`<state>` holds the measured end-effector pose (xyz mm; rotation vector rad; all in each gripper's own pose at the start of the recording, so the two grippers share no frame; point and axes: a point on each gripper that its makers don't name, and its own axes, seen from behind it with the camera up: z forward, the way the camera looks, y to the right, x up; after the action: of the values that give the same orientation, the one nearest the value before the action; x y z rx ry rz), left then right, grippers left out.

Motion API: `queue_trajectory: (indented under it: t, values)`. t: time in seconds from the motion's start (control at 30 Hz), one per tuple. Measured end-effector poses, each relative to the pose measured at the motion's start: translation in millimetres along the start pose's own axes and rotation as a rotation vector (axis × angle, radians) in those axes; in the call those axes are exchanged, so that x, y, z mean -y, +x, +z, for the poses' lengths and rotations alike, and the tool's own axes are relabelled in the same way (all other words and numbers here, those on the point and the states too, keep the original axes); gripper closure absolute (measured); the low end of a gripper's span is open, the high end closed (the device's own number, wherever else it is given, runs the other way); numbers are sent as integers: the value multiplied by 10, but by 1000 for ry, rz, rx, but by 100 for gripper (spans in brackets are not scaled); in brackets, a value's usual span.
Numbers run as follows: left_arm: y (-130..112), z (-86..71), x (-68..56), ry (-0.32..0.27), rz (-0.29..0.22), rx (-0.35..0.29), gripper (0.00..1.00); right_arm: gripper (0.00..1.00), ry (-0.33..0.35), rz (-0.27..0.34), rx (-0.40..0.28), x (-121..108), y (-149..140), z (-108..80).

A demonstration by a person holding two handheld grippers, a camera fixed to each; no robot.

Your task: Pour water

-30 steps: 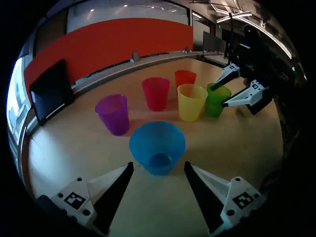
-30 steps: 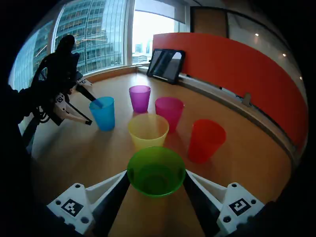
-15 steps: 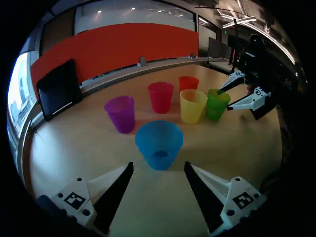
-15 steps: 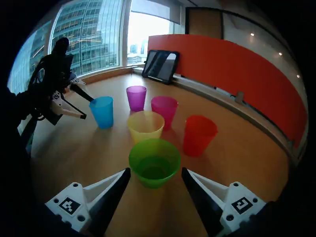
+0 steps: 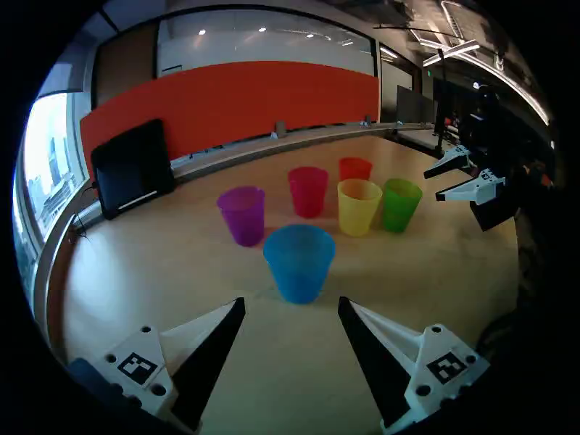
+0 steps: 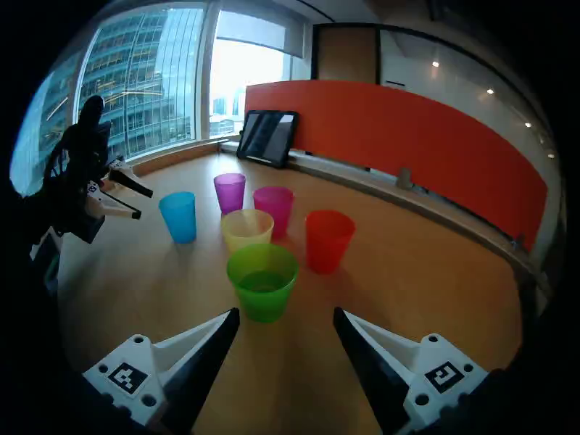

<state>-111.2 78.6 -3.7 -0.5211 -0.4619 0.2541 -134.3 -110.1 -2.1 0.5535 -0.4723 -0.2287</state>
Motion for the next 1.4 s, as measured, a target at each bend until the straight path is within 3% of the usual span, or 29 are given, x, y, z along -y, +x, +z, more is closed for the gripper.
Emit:
queue_trajectory:
  t: [0.5, 0.8, 1.07, 1.4]
  values:
    - [277, -387, 159, 149, -52, -214, 4, 0, -155, 55, -142, -195, 202, -412]
    - [399, -570, 211, 242, -43, -313, 4, 0, -276, 88, -252, -407, 375, -545]
    - [526, -688, 230, 284, -127, -401, 4, 0, -364, 129, -356, -543, 582, -677]
    - [664, -809, 230, 332, -189, -479, 4, 0, -553, 155, -520, -799, 836, -1016]
